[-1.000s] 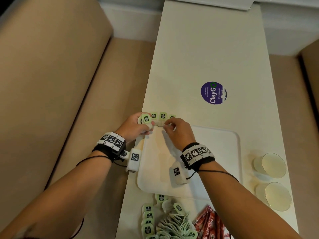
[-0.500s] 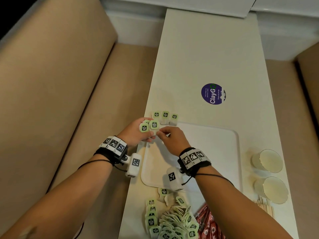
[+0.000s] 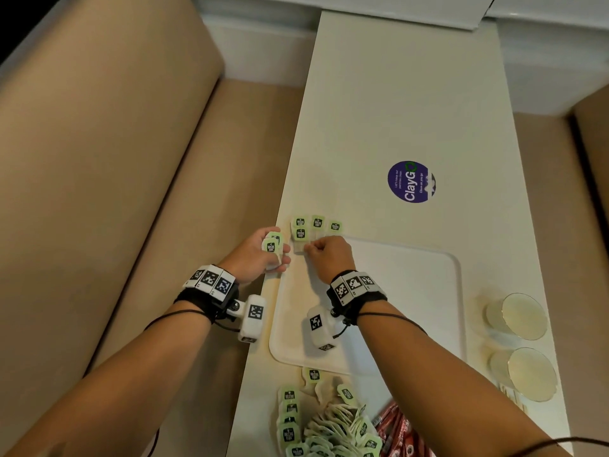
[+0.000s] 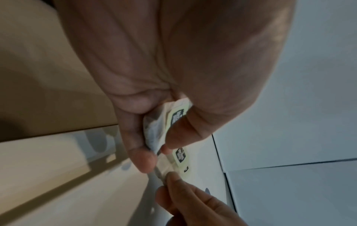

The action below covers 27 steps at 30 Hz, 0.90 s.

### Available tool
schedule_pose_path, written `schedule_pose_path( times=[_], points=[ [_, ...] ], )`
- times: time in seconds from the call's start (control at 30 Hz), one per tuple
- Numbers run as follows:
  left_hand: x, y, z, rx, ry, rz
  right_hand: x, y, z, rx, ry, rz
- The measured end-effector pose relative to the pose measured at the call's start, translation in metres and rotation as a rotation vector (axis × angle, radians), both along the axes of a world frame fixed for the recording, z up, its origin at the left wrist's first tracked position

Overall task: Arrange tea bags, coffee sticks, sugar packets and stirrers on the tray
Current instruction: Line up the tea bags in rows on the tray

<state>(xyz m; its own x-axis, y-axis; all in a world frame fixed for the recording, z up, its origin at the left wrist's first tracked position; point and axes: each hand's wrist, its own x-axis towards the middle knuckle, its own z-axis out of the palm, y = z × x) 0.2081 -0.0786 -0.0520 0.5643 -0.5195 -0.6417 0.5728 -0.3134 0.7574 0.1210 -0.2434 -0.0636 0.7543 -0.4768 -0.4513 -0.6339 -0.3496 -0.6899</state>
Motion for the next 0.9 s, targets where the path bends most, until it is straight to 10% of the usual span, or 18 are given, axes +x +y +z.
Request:
schedule_pose_path(
  times=[0.53,0.9],
  points=[
    [-0.002,0.0,0.001,-0.119,0.054,0.061,0.009,0.006,-0.005,-0.037,0.083,-0.053],
    [-0.014,-0.002,0.022,-0.169,0.001,-0.139,-0.029,0.015,0.003,0.275,-0.192,0.12]
  ],
)
